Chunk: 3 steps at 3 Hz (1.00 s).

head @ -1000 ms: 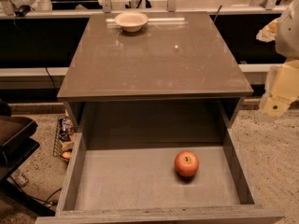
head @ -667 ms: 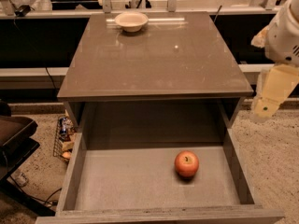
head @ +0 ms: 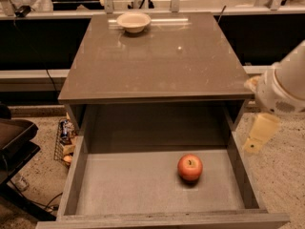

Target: Pick apple from top drawer and place on counter

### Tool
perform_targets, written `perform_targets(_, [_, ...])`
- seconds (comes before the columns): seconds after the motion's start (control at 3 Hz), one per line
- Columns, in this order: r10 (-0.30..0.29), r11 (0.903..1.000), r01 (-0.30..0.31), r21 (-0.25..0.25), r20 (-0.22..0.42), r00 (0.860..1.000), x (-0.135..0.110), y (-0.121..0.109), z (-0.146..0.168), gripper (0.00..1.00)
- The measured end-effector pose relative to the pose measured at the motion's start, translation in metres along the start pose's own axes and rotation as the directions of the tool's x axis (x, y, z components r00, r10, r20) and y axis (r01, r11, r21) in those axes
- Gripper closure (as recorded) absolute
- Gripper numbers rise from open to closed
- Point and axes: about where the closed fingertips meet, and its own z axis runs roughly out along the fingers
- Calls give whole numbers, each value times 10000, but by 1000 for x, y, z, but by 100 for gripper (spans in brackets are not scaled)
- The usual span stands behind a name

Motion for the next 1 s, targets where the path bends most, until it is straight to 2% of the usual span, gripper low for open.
perform_targets(0.33, [266,9993,-229,-285,1404,9897,7,24,50,0])
perform_targets(0.67, [500,9979,-372,-523,2700,9616,5,46,90,0])
perform_targets(1.0, [497,9979,-368,-526,2692,9618,5,46,90,0])
